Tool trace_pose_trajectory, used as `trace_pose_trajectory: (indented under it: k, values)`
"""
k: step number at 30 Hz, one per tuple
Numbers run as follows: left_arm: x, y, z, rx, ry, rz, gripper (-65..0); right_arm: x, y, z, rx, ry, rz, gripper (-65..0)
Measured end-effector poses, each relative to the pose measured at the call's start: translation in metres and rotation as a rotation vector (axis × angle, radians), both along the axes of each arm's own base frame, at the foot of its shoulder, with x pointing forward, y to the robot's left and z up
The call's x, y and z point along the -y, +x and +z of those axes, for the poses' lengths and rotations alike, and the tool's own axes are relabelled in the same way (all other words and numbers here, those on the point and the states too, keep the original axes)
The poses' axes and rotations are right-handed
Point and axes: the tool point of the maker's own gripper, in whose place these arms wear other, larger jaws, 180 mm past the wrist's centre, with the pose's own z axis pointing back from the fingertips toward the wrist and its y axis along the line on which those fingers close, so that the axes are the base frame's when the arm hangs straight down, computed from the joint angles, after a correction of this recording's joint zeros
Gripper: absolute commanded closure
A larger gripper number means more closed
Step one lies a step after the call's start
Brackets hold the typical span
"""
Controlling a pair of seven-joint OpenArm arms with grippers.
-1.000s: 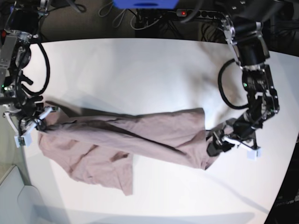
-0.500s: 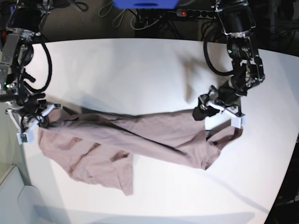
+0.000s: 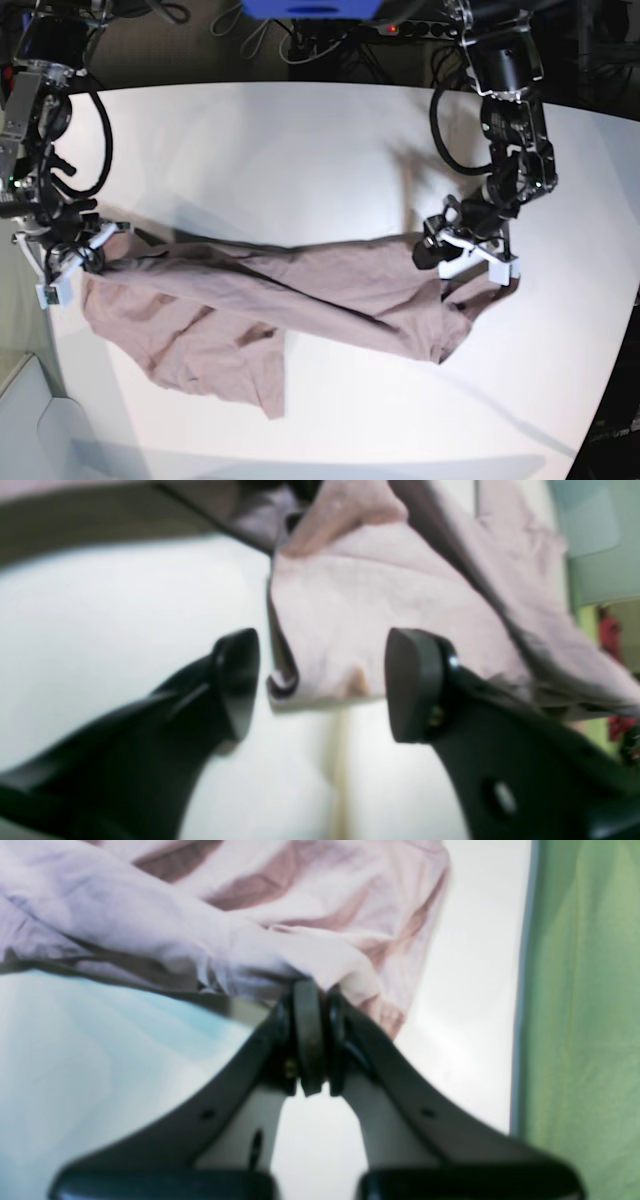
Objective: Layout the t-shirt on the table in an organized manner, then fold the t-shirt properly
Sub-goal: 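Lift and fling the shirt with both grippers, spreading it across the table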
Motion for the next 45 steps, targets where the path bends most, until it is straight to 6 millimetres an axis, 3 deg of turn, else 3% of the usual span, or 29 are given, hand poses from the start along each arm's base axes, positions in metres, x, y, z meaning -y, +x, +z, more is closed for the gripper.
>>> trace_pose_trajectory:
  k: [3,8,13,19,23,29,34,40,45]
  values:
    - [0.004,-0.004,-0.005,-0.016,-0.003,-0.001,-15.6,0.0,0.0,0.0,0.0,0.0,0.0,0.0]
    - [0.006,-0.008,-0.008,-0.036,-0.002,-0.016,0.0,0.001,-0.001,-0.001,-0.002,0.0,-0.002,0.0]
    - [0.01,-0.019,-0.006,-0.096,0.007,-0.076,-0.3,0.001,-0.001,0.0,-0.001,0.0,-0.002,0.0]
    - [0.006,-0.034,0.059,0.037,0.007,-0.147,-0.3,0.003,-0.001,0.001,0.0,-0.005,-0.005,0.0]
    - [0.01,-0.057,0.091,0.1,-0.069,-0.204,-0.3,0.003,0.0,0.002,0.003,-0.005,-0.005,0.0]
    - [0.002,-0.091,0.092,0.066,-0.205,-0.19,-0.3,0.002,0.0,0.001,0.002,-0.005,-0.003,0.0]
    - [0.006,-0.136,0.07,-0.042,-0.267,-0.184,-0.3,0.001,-0.004,-0.003,-0.01,-0.004,0.001,0.0]
    - [0.011,-0.186,0.05,-0.154,-0.336,-0.158,-0.3,-0.018,-0.029,-0.033,-0.105,0.006,0.058,0.0]
    - [0.012,-0.213,0.046,-0.205,-0.374,-0.141,-0.3,-0.037,-0.058,-0.062,-0.215,-0.003,0.121,0.0]
